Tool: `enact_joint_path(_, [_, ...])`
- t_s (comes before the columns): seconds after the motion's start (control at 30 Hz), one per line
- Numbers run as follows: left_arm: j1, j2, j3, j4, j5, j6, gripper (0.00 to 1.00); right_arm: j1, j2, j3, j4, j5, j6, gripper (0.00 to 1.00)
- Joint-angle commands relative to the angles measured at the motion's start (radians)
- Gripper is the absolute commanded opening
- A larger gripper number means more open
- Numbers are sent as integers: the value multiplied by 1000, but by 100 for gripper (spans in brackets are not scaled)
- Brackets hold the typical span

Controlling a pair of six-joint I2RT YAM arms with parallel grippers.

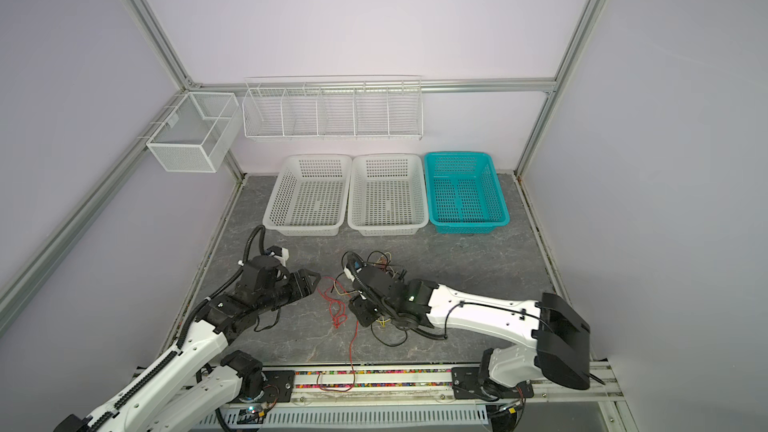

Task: Untangle the cables
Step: 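Grasp a loose red wire with the right gripper near the robot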

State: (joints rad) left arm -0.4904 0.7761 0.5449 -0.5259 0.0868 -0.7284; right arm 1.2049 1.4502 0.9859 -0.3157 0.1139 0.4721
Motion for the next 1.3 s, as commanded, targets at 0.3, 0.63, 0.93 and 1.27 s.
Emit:
enact_joint_path(0.3, [9, -67, 167, -206, -135, 22, 81, 28, 357, 139, 142, -50, 53, 49])
enact_joint_path(0.63, [12, -8, 370, -307, -307, 254, 100, 4, 436, 132, 151, -34, 102, 50])
enact_joint_path(0.93, [12, -15, 320, -266, -387, 290, 99, 5, 400, 112, 164, -46, 96, 27])
enact_joint_path(1.27, [12, -8, 308, -249, -375, 305, 99, 12, 180, 96, 93, -24, 40, 12])
